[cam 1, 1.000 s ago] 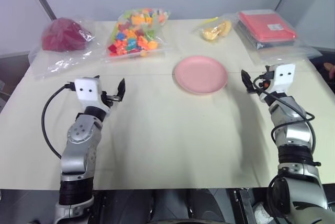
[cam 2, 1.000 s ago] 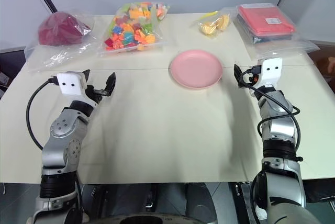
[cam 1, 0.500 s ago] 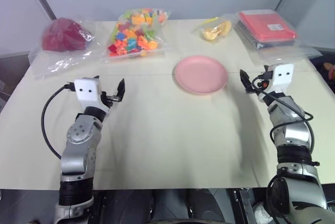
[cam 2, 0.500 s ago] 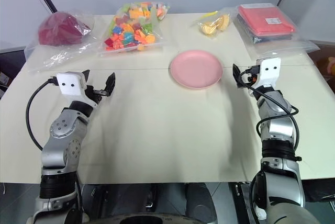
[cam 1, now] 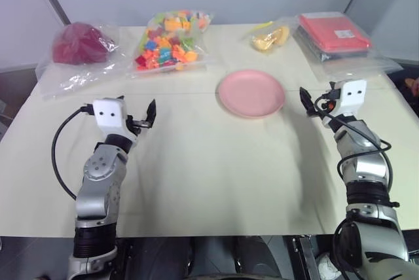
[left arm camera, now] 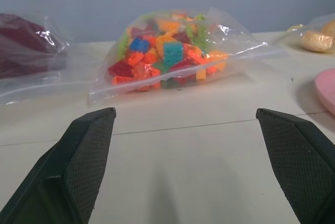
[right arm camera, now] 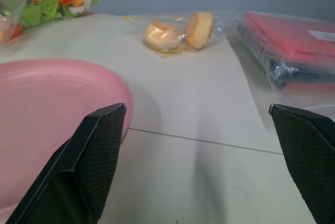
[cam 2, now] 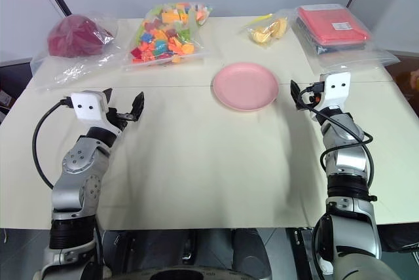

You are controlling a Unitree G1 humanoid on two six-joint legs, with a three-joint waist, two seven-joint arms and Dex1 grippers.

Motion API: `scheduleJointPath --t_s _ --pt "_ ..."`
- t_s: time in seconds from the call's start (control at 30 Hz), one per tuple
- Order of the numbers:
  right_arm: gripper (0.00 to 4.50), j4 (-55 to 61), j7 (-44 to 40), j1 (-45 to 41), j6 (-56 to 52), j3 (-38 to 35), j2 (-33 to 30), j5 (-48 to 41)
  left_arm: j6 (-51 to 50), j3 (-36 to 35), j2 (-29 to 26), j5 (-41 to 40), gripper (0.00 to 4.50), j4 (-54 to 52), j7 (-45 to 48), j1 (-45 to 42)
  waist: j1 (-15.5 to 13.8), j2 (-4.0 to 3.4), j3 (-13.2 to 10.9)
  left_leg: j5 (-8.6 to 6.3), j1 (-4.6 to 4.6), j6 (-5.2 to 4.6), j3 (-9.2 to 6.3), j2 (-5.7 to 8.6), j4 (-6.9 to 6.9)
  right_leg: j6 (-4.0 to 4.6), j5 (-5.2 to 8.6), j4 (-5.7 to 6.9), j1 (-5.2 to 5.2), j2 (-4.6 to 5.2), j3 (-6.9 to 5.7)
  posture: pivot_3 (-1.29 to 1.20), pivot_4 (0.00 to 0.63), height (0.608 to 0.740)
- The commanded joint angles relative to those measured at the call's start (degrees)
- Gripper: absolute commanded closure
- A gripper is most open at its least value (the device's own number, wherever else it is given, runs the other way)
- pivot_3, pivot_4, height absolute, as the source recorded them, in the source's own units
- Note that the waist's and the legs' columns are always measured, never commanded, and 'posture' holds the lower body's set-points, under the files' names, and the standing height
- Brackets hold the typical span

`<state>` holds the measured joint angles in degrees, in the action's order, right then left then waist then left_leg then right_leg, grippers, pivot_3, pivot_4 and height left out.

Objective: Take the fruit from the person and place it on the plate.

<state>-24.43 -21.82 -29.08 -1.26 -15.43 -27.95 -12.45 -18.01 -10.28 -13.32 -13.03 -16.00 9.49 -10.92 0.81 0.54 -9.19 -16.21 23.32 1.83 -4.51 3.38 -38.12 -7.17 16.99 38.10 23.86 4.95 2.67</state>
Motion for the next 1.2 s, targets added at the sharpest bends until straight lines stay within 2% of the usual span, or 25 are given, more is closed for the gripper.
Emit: scheduleJointPath --t_s 0.03,0.67,1.07,1.13,1.2 --pt "0.05 0.92 0.19 -1.43 1.24 -0.11 0.07 0.01 1.32 -0.73 -0.37 0.15 0.00 -2.45 -0.28 -0.03 0.00 0.00 0.00 0.00 0.00 0.00 0.00 0.00 0.00 0.00 0.00 0.00 0.00 0.00 0.00 0.00 0.150 0.740" --pt "0.05 1.30 0.17 -0.96 1.16 -0.04 -0.15 -0.10 1.12 -1.02 -0.84 -0.09 0.00 -2.25 0.19 -0.07 0.00 0.00 0.00 0.00 0.00 0.00 0.00 0.00 0.00 0.00 0.00 0.00 0.00 0.00 0.00 0.00 0.150 0.740" --pt "0.05 1.15 0.10 -0.73 1.25 -0.01 -0.12 -0.05 0.48 -2.99 -3.27 -1.17 0.00 -1.51 1.06 -1.57 0.01 0.00 0.00 0.00 0.00 0.00 0.00 0.00 0.00 0.00 0.00 0.00 0.00 0.00 0.00 0.00 0.150 0.740" --pt "0.05 2.05 -1.11 -0.47 0.50 0.19 -0.48 -0.56 0.50 -2.81 -3.24 -1.13 0.00 -1.49 1.12 -1.41 -0.02 0.00 0.00 0.00 0.00 0.00 0.00 0.00 0.00 0.00 0.00 0.00 0.00 0.00 0.00 0.00 0.150 0.740" --pt "0.05 6.35 -6.49 0.74 -1.99 1.01 -1.68 -3.22 0.43 -2.53 -3.24 -1.09 0.00 -1.60 1.29 -1.16 -0.03 0.00 0.00 0.00 0.00 0.00 0.00 0.00 0.00 0.00 0.00 0.00 0.00 0.00 0.00 0.00 0.150 0.740"
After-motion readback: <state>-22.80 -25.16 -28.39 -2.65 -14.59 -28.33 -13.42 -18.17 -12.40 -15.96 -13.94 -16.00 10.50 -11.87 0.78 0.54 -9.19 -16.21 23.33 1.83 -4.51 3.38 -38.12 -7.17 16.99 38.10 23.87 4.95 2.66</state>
